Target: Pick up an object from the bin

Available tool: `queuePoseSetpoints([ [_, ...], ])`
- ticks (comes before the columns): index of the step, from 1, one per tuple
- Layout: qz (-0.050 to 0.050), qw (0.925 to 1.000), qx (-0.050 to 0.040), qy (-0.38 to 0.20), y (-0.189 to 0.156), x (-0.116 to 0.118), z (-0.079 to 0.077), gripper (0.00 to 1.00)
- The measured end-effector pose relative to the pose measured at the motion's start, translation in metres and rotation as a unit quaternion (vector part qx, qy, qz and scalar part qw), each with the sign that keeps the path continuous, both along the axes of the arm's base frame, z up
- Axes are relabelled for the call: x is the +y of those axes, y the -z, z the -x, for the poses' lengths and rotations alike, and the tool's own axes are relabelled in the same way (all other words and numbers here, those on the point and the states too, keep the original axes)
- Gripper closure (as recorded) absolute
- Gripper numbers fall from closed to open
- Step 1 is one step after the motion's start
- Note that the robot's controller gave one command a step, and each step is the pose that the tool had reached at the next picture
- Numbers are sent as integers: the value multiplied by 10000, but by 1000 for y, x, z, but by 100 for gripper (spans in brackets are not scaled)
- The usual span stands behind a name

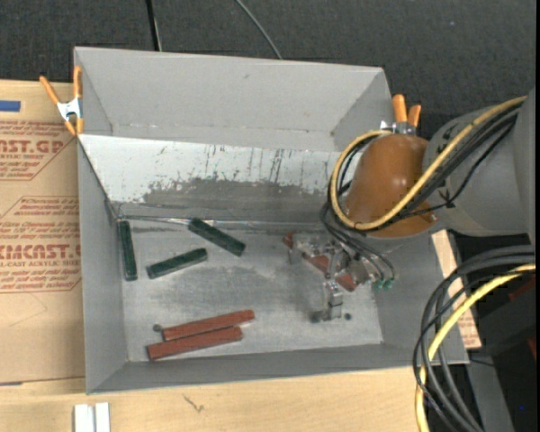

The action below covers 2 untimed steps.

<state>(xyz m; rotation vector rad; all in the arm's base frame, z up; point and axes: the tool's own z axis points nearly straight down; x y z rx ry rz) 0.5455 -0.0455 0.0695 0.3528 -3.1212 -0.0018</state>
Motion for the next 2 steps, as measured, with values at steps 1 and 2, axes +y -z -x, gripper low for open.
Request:
queuePoseSetpoints([
  [1, -7, 10000, 14, 6, -38, -26, -16, 0],
  [2, 11, 9996, -66, 291, -48, -70, -22, 0],
])
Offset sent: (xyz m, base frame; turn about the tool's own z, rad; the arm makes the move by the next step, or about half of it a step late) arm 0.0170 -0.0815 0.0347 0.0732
